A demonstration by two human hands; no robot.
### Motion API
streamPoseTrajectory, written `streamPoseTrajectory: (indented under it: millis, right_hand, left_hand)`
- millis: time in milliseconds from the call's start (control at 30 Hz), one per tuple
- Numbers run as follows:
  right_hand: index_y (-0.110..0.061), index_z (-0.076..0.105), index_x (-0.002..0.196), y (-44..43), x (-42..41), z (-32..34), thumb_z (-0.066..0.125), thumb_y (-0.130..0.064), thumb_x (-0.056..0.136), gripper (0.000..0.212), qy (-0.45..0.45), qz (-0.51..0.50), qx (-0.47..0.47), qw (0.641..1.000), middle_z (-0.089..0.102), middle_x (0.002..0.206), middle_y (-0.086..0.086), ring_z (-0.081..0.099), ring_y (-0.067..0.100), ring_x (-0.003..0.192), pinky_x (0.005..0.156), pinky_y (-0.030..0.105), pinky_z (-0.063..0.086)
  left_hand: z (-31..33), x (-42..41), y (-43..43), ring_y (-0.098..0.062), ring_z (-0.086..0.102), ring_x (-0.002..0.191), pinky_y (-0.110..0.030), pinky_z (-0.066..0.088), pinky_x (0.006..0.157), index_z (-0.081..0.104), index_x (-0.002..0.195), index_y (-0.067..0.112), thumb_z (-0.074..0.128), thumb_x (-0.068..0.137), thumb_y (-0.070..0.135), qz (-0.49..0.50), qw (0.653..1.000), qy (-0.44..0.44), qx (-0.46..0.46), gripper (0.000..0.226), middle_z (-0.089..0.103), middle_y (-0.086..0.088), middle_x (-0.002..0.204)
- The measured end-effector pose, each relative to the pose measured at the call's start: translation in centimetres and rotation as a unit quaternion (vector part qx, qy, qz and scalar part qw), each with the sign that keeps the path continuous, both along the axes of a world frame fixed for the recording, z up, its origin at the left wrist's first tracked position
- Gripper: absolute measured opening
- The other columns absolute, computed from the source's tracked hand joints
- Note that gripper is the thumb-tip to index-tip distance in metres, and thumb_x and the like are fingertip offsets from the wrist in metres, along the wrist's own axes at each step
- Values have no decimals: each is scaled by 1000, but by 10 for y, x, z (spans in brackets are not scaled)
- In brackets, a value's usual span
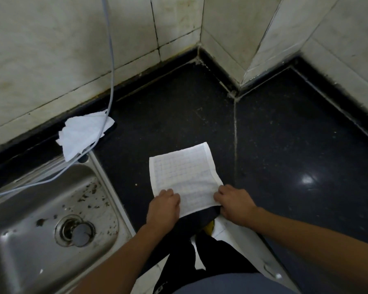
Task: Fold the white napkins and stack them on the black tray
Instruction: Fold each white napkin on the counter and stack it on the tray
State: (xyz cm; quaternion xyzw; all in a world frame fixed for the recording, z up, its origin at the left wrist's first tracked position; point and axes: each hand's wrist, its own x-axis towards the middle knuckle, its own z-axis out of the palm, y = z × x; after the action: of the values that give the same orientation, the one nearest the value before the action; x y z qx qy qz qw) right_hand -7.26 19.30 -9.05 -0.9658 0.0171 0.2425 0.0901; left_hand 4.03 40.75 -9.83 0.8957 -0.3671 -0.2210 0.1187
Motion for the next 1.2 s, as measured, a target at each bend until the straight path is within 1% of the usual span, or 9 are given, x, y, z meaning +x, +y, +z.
streamPoseTrajectory:
  millis: [100, 267, 400, 500, 600, 767, 867, 1067, 1200]
  right_hand:
    - [-10, 57, 103, 6, 3, -5, 55, -15, 81, 22, 5, 19, -17, 1000, 62, 103, 11, 58, 31, 98, 61, 34, 39]
    - [-18, 66, 99, -13, 13, 1, 32, -43, 78, 47, -62, -37, 56, 996, 61, 97, 3, 58, 24, 94, 67, 34, 47]
    - [-20, 61, 70, -18, 8, 7, 39, -37, 79, 30, -138, 16, 53, 989, 57, 80, -3, 57, 18, 74, 46, 25, 32]
    - [-18, 59, 77, -20, 0, 5, 35, -35, 78, 29, -73, 45, 75, 993, 59, 89, -2, 57, 18, 83, 53, 27, 33]
    - [-21, 62, 93, -24, -2, 12, 44, -33, 84, 23, 8, 24, 87, 996, 61, 99, -3, 56, 16, 93, 69, 30, 41]
    - [-28, 64, 89, -34, 7, 27, 59, -31, 84, 7, 116, -9, 129, 985, 63, 91, -9, 58, 12, 86, 68, 25, 37]
    - [-29, 69, 95, -50, 20, 33, 65, -25, 82, 14, 111, -98, 167, 975, 61, 88, -15, 59, 5, 82, 68, 21, 42]
    - [-22, 72, 98, -68, 63, 33, 72, -15, 80, 19, 31, -249, 231, 940, 66, 82, -9, 64, 8, 80, 75, 27, 54]
    - [-23, 70, 94, -69, 89, 22, 71, -17, 81, 15, 5, -279, 200, 939, 65, 82, -8, 65, 12, 82, 78, 33, 55]
  left_hand:
    - [-7, -14, 4, -17, 51, 101, -32, 47, 80, 56, 104, 18, 52, 91, 37, -10, 996, 61, 64, 23, 54, 1, 108]
    - [-10, -21, 7, -19, 48, 103, -33, 46, 80, 50, 113, 21, 56, 81, 59, -35, 996, 30, 75, 50, 49, 2, 111]
    - [-12, -23, 4, -24, 53, 97, -35, 44, 71, 56, 102, 15, 56, 87, 29, -27, 998, 6, 52, 21, 54, -4, 105]
    - [-9, -22, 5, -26, 55, 91, -33, 38, 63, 60, 84, 11, 59, 78, 15, -69, 996, 7, 59, 8, 55, -7, 95]
    - [-1, -17, 12, -22, 53, 97, -31, 42, 73, 59, 91, 13, 54, 82, 15, -83, 988, 81, 106, 11, 56, -5, 103]
    - [11, 10, 26, -14, 63, 85, -22, 50, 73, 70, 90, 18, 60, 81, 12, -34, 971, 211, 111, 15, 68, -1, 95]
    - [21, 37, 27, -7, 65, 78, -8, 48, 64, 74, 92, 14, 70, 80, 8, 48, 962, 261, 65, 14, 71, 0, 88]
    - [29, 82, 14, -16, 67, 73, -27, 55, 69, 70, 89, 15, 70, 83, 8, 217, 951, 217, -28, 9, 69, -4, 79]
    - [16, 97, -1, -18, 63, 76, -27, 50, 72, 71, 91, 9, 63, 85, 4, 249, 956, 150, -39, 12, 66, -6, 80]
